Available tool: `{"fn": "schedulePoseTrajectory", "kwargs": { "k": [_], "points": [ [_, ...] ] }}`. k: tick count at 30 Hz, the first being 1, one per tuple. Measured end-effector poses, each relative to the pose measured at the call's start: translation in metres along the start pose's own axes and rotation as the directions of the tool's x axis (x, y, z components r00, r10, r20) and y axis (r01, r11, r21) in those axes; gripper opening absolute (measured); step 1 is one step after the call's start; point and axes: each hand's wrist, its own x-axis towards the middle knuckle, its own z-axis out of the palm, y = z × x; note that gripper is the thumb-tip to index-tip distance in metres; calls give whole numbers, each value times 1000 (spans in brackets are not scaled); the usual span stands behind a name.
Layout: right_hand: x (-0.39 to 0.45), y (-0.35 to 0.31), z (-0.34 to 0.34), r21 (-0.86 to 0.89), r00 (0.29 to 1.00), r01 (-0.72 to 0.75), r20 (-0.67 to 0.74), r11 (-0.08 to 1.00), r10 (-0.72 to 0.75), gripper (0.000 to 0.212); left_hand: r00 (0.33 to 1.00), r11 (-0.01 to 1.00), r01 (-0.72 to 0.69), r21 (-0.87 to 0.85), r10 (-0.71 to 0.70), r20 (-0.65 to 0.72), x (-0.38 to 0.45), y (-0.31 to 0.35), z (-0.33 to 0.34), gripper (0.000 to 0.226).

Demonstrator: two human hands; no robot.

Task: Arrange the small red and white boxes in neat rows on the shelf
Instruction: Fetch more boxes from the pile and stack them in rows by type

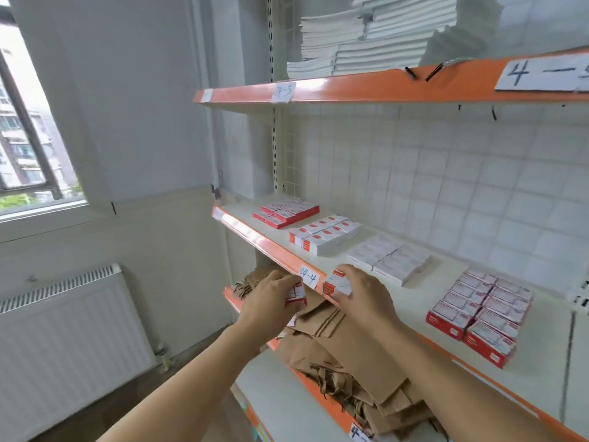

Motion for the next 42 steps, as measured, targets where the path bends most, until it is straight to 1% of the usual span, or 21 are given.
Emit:
{"fn": "schedulePoseTrajectory", "kwargs": {
  "k": [6,11,15,19,24,26,28,31,35,38,42],
  "points": [
    [51,3,19,-39,997,-51,-52,998,49,43,1000,999,-20,-40,20,8,57,-32,11,43],
    [108,0,38,-38,990,-105,-93,994,101,47,993,991,-110,-81,113,38,117,-68,15,44],
    [147,-4,52,-22,966,-208,-160,978,202,47,978,976,-190,-110,198,65,170,-98,11,44],
    [172,-3,60,-46,933,-306,-212,951,290,45,958,953,-259,-155,274,84,211,-117,12,40],
    [199,8,61,-69,885,-408,-274,910,376,45,936,923,-312,-226,339,93,255,-119,26,42],
    [213,15,59,-69,869,-432,-297,899,395,44,931,917,-324,-233,353,93,273,-116,31,47],
    [227,23,58,-58,859,-445,-309,893,408,42,931,916,-324,-235,353,93,288,-111,37,46],
    [248,33,59,-60,846,-470,-314,881,430,42,922,906,-340,-254,374,101,306,-108,44,39],
    [273,43,65,-76,848,-474,-309,877,431,40,915,897,-355,-263,391,102,328,-108,51,46],
    [290,48,71,-76,843,-491,-290,868,452,40,903,892,-368,-263,410,127,343,-112,56,49],
    [309,58,75,-76,828,-525,-278,848,487,41,891,876,-383,-295,434,134,365,-116,61,45]
  ]
}}
